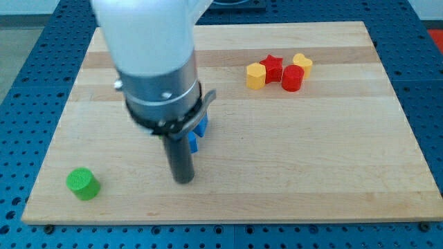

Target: Move the green circle parallel to the green star

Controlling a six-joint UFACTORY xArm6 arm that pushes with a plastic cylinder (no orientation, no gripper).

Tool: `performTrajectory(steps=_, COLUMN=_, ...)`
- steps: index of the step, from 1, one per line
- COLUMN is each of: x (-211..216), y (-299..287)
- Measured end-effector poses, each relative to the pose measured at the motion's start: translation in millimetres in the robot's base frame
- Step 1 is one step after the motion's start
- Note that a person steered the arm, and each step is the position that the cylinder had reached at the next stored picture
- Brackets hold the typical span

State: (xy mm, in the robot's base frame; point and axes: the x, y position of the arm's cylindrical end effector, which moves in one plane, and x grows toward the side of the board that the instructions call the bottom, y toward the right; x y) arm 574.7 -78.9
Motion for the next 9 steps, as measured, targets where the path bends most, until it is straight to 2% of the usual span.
performTrajectory(steps=1, x=39.0, y=-23.7)
performTrajectory(steps=6, x=43.2, y=-158.6)
performTrajectory(steps=9, x=1.8, y=-135.0)
